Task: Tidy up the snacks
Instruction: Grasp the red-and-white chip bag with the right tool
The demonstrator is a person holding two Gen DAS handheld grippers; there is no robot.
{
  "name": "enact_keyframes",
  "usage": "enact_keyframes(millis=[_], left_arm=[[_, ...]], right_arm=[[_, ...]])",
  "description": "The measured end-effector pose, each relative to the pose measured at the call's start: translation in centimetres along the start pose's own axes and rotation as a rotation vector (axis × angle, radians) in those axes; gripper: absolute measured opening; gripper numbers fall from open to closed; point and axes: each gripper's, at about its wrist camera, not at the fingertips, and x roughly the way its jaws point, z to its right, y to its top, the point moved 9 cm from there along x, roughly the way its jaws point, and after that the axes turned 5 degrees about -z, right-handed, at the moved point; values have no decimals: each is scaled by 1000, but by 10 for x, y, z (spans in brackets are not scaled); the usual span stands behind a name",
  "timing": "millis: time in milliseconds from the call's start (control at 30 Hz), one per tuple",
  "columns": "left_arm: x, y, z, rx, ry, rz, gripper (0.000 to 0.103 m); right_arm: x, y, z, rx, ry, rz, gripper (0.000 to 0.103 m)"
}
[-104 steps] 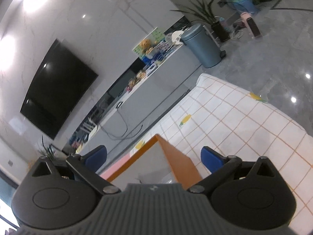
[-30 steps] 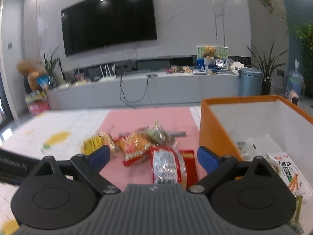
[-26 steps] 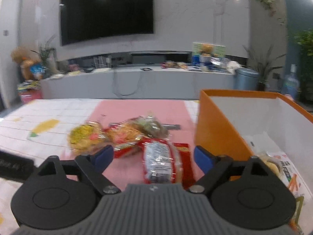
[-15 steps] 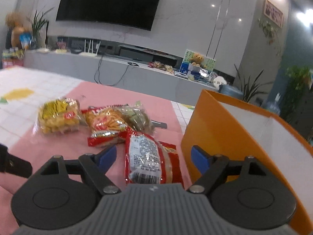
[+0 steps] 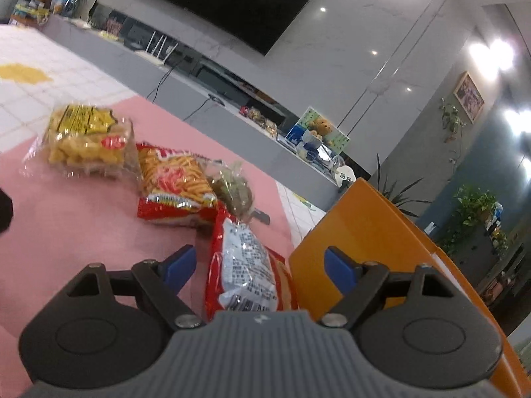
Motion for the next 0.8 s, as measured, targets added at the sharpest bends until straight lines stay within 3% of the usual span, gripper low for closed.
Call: enact_keyframes(millis=[100, 200, 267, 367, 533, 633, 800], left_arm=[[0, 0, -1, -3, -5, 1, 88], [0, 0, 0, 0, -7, 0, 88], [0, 0, -1, 1, -6, 0, 88], [-1, 0, -1, -2, -2, -2, 88], [-2, -1, -2, -13, 1, -9, 88], [-2, -1, -3, -11, 10, -15, 88], [-3, -2, -4, -20, 18, -26, 88]], right_arm=[[7, -4, 0, -23, -2, -35, 76], [12, -8, 4, -1, 15, -67, 63], [16, -10, 6, -5, 15, -80, 47], [16, -13, 2, -65, 9, -63, 44], [11, -12, 5, -62, 37, -53, 42], [-1, -7, 8, -18, 139, -83, 41], [-24, 6, 31, 267, 406, -141, 38]])
